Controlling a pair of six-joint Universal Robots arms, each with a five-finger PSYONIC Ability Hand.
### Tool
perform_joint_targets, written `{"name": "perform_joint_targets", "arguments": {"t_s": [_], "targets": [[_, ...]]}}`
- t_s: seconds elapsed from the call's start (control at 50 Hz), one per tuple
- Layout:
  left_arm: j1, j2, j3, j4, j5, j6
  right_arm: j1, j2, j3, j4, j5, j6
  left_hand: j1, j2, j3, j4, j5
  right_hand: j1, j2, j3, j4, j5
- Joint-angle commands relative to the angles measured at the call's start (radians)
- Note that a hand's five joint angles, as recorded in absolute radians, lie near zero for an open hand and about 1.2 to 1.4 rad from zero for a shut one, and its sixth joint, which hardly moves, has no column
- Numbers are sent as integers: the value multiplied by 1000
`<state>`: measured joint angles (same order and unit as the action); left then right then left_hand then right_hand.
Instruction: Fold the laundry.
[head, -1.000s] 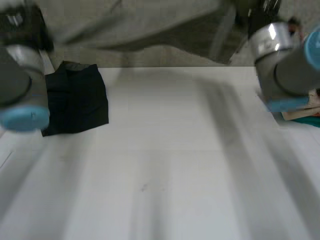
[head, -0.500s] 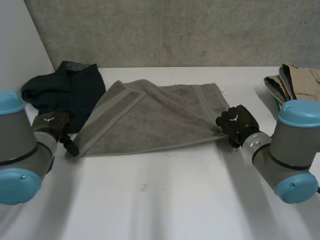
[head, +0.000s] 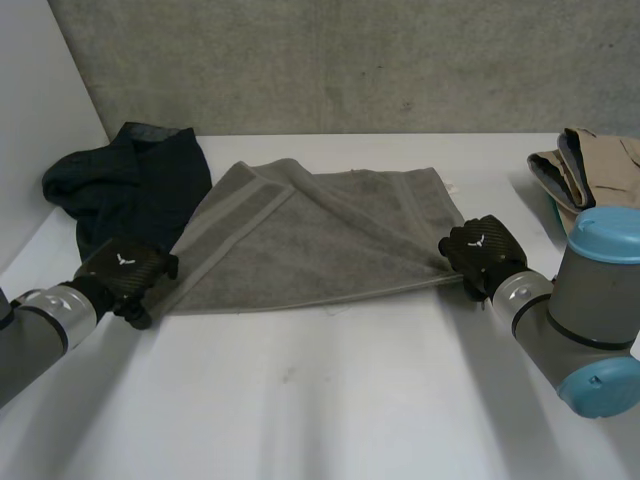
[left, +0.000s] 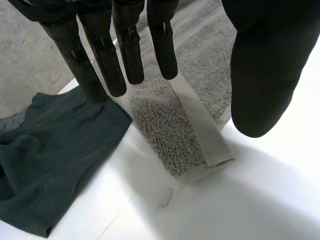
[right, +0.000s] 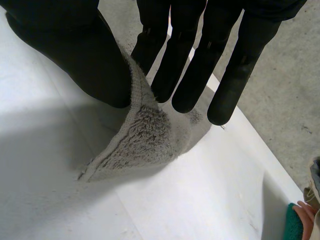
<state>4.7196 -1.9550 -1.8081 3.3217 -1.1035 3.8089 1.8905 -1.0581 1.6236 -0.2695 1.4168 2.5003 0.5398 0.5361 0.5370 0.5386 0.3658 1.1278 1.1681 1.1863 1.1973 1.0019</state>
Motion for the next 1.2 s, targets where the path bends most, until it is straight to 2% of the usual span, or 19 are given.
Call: {"name": "perform_joint_targets", "arguments": {"t_s": [0.02,0.14,0.28,0.32,0.4,0.42,0.44,0.54,0.66,0.74,0.78,0.8,0.84,0.88,0.94,1.04,1.2], "targets": [[-9,-64,44,45,-7,-2,2,-3,9,1,1,0,70,74,73,71,69,268,228,210,199,220],[-9,-116,75,87,-21,38,4,-3,13,1,2,-5,-42,-38,-39,-40,-42,268,228,210,199,220],[-3,-171,136,76,-52,100,1,-3,13,0,2,-8,11,15,14,12,11,268,228,210,199,220],[-3,-179,147,71,-56,103,1,-2,12,0,2,-9,73,76,75,74,72,268,228,210,199,220],[-6,-196,173,73,-61,100,-1,0,10,0,2,-14,462,466,465,463,462,268,228,210,199,220],[-10,-199,184,74,-61,92,-1,0,9,0,2,-17,812,816,815,813,812,268,228,210,199,220],[-12,-199,187,75,-62,87,-1,-3,9,1,4,-17,856,860,859,857,856,268,228,210,199,220],[-33,-164,190,70,-110,12,-2,-23,-1,3,10,-18,856,860,859,858,856,268,228,210,199,220],[-46,-78,190,91,-220,-118,-5,-89,-19,49,10,-12,856,860,859,858,856,268,228,210,199,220],[-27,-50,184,94,-234,-166,-14,-128,-34,104,5,-9,856,860,859,858,856,268,228,210,199,220],[-23,-50,170,85,-199,-170,-18,-132,-36,124,2,-11,480,484,483,481,479,268,228,210,199,220],[-17,-51,149,66,-134,-166,-18,-129,-36,134,2,-9,54,57,57,55,53,268,228,210,199,220],[-12,-53,124,47,-67,-149,-19,-122,-34,138,4,-11,-100,-96,-97,-99,-100,268,228,210,199,220],[0,-67,96,27,43,-100,-22,-102,-37,133,8,-17,-115,-111,-112,-114,-115,268,228,210,199,220],[29,-94,79,15,126,-10,-30,-74,-42,131,11,-17,-92,-88,-89,-90,-92,268,228,210,199,220],[37,-140,85,2,116,84,-37,-53,-53,138,13,-20,-50,-47,-48,-49,-51,268,228,210,199,220],[16,-196,135,28,53,80,-36,-49,-48,133,14,-20,-50,-47,-48,-49,-51,268,228,210,199,220]]}}
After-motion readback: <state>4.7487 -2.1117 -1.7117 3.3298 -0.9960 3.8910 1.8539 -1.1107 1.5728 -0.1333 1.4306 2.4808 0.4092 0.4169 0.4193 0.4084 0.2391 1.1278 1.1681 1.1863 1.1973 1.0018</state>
